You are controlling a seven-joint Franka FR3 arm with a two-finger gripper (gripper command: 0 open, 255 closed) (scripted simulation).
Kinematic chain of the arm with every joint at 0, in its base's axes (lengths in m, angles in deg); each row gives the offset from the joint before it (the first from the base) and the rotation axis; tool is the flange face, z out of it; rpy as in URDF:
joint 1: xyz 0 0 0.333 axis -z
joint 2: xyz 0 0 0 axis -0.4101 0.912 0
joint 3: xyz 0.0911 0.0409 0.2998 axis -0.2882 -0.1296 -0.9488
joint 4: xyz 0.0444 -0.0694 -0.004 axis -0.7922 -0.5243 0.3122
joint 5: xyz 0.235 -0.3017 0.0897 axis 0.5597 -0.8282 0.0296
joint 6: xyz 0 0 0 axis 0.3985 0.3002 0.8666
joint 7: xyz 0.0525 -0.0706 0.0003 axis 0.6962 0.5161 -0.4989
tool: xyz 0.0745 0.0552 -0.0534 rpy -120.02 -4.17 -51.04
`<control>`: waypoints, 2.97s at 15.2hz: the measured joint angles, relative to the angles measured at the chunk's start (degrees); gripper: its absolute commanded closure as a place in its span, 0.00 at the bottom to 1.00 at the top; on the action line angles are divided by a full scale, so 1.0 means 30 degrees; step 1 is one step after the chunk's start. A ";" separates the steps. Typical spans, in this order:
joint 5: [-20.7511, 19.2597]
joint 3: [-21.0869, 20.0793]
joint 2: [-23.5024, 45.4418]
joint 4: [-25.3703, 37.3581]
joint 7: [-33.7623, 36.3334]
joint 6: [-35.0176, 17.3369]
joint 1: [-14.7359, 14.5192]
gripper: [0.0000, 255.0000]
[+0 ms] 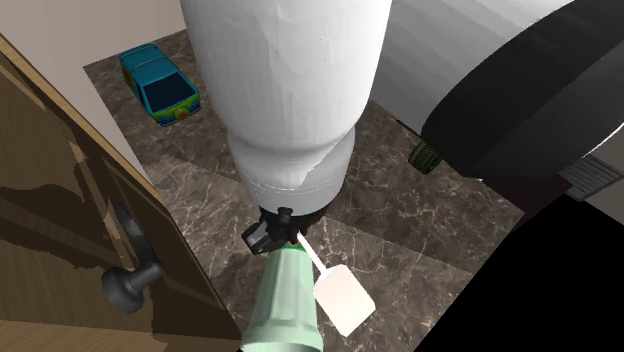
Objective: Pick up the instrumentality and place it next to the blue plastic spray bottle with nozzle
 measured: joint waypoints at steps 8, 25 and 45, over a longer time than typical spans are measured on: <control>0.0075 -0.0055 -0.0072 0.1995 -0.0144 0.2054 -0.0077 1.00; -0.0374 -0.0174 0.1253 0.8169 -0.0272 0.6976 -0.0597 1.00; 0.1269 0.2955 -0.3123 0.3604 -0.7748 0.6045 0.4188 1.00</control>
